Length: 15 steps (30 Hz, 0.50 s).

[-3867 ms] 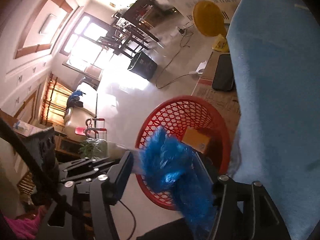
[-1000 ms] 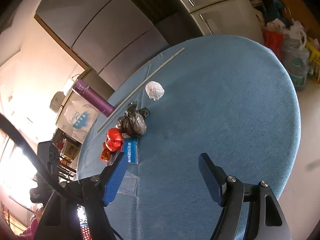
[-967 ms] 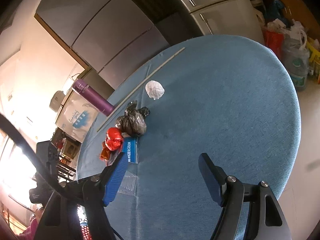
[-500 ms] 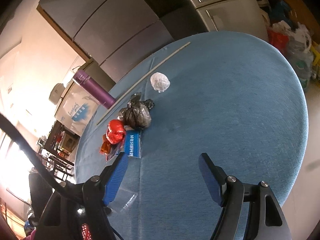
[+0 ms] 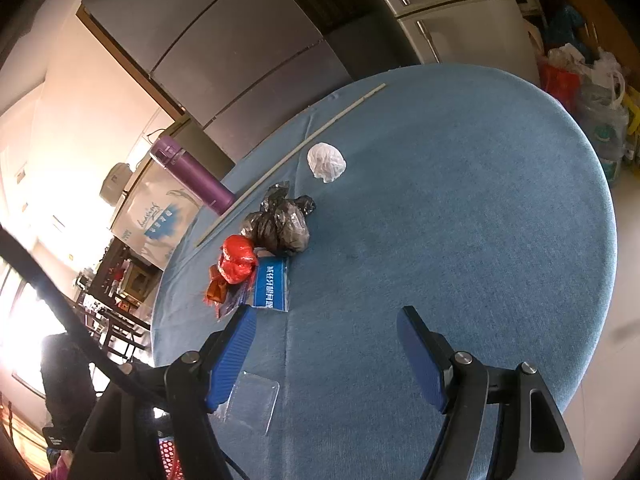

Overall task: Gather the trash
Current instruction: 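Grasp the clear plastic tray with left tool while right tool grasps the black bag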

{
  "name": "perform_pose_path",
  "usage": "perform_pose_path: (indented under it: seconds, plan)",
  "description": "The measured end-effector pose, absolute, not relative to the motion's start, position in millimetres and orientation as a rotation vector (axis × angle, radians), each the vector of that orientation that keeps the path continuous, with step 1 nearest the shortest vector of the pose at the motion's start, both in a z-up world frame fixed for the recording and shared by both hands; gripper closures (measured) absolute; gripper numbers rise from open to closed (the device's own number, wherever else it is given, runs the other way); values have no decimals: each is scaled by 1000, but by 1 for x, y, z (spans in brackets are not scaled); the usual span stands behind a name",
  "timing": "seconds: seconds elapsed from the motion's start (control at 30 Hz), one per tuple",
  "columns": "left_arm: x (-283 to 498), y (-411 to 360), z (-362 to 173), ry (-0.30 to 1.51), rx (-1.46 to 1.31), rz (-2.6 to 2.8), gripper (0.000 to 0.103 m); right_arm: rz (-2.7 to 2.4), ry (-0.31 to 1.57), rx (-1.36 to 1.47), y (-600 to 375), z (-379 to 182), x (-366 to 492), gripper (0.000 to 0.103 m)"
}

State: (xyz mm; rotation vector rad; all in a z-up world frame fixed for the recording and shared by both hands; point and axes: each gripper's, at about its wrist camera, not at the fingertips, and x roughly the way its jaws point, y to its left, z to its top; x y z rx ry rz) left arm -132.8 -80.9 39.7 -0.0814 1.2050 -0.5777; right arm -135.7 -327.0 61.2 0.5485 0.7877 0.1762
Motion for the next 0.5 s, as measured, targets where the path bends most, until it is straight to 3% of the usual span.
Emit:
perform_pose_path:
  seconds: [0.4,0.5]
  plan:
    - [-130,-56,8,1383,-349,-568,33,188,802,556,-321,53,-134,27]
    - [-111,-66,10,1338,-318,-558,33,180,791,545,-321,57,-137,27]
